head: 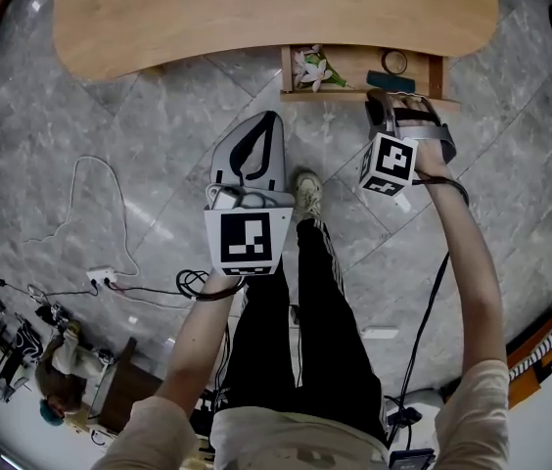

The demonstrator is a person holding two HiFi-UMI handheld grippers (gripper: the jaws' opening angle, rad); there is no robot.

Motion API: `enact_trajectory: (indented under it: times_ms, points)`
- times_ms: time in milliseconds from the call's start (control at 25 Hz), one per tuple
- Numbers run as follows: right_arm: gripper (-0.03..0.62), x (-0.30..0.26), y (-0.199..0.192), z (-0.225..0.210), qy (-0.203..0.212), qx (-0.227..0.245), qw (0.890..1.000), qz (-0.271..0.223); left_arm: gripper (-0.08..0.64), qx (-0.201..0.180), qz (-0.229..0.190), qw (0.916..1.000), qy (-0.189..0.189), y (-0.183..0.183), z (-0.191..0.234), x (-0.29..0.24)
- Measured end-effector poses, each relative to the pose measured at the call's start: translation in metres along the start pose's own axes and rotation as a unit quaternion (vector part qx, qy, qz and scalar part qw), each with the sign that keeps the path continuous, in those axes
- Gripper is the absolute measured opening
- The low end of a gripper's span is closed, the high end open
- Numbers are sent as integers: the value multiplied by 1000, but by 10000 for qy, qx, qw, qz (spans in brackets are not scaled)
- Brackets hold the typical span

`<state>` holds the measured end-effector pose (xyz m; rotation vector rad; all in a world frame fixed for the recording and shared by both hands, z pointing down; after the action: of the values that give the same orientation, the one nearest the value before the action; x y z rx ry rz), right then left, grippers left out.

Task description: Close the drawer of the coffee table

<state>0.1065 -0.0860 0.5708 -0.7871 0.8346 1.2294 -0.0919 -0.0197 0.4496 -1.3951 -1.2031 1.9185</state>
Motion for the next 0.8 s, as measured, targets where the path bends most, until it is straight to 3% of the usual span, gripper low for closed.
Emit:
enact_trajectory:
  times_ms: [240, 320, 400, 480, 600, 720, 800]
  points:
    - [81, -4, 2, -1, -102, -214, 9997, 85, 8, 74, 90, 9999, 1, -6, -3, 1]
    - [111, -2, 1, -2, -283, -584, 9978, 121, 8, 87, 111, 9999, -4, -7, -4, 3]
    - [179, 0, -1, -5, -529, -1240, 9907, 176, 8, 104, 141, 9998, 0, -8, -5, 5]
    - [216, 2, -4, -6, -776, -2031, 9758, 238, 8, 119, 176, 9998, 14, -9, -5, 6]
    - [221, 5, -7, 1, -1210, -3015, 9451, 355, 8, 43, 196, 9998, -7, -9, -6, 3]
    - [221, 6, -6, 8, -1551, -3938, 9044, 537, 8, -49, 216, 9998, -22, -11, -5, 1]
    - [221, 5, -4, 12, -1661, -4587, 8707, 620, 8, -50, 240, 9997, -10, -13, -4, -1]
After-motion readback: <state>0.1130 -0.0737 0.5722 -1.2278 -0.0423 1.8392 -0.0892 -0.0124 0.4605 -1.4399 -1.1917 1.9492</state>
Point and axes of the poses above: the fingertips, and each gripper's own axes: x backward along the fingers, z to its left, y out of its top, the point moved 10 cm from there along x, backward along the fingers, and after that the axes turned 4 degrees about -y, right-handed, at the moved point
